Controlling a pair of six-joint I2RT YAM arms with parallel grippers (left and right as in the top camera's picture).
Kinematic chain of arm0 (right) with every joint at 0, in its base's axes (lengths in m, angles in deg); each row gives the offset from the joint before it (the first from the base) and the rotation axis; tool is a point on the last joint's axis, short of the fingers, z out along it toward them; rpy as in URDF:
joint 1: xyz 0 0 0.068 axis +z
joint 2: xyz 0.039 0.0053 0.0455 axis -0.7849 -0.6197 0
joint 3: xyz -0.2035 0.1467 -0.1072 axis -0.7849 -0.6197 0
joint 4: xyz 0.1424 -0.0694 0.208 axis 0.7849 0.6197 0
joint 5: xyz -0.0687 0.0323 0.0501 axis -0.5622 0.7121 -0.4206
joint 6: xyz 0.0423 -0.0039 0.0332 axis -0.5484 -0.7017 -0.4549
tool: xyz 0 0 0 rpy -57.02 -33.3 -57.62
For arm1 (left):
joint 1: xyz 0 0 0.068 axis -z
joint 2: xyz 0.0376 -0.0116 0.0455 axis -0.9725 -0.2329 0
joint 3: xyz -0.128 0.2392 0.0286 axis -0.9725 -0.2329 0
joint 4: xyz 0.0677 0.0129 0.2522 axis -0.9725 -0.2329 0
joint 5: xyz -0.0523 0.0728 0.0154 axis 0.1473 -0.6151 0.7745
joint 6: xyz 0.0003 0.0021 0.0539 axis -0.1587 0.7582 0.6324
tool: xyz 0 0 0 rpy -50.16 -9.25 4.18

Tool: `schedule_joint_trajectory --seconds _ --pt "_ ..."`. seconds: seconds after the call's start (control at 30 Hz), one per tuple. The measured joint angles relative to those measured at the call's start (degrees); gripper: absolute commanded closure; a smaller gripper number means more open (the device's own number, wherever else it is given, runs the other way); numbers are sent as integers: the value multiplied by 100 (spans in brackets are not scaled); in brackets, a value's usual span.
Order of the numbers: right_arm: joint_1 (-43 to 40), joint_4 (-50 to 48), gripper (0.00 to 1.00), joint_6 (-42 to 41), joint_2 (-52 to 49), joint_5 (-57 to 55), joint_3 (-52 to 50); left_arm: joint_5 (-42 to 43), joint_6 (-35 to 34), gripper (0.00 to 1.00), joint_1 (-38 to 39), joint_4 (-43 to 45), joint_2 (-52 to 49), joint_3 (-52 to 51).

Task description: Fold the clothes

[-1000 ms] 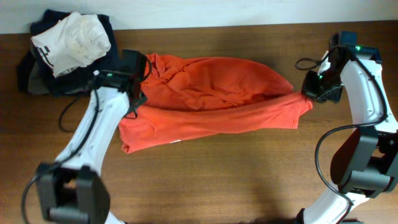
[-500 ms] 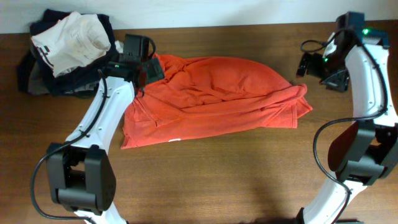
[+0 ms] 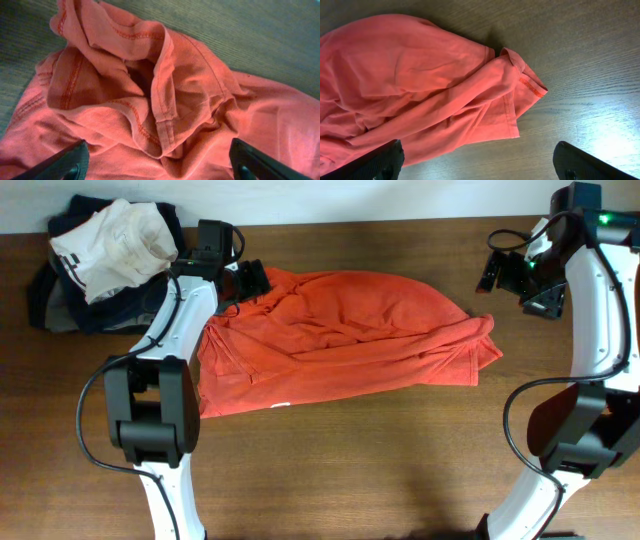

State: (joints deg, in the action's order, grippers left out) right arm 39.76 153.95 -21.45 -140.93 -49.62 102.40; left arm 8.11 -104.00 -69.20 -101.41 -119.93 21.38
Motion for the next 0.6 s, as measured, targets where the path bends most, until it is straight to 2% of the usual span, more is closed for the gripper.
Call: schedule_joint_trajectory --seconds 0.13,0.23,0.27,0.4,0.47,0.53,0.6 --pt "0 20 1 2 0 0 0 52 -22 16 33 85 -376 42" --pt "0 50 1 0 0 0 0 70 -26 23 37 348 -496 42" --pt "0 66 1 0 0 0 0 70 -39 31 37 393 -496 42" --pt "0 131 1 0 0 0 0 70 -87 75 37 487 -501 42" --pt "0 144 1 -2 0 0 0 70 -98 100 37 481 -538 42" --pt "0 149 0 0 0 0 0 68 -94 100 37 424 -570 52" --pt "0 146 0 -2 0 -2 0 68 -85 100 28 -105 -610 413"
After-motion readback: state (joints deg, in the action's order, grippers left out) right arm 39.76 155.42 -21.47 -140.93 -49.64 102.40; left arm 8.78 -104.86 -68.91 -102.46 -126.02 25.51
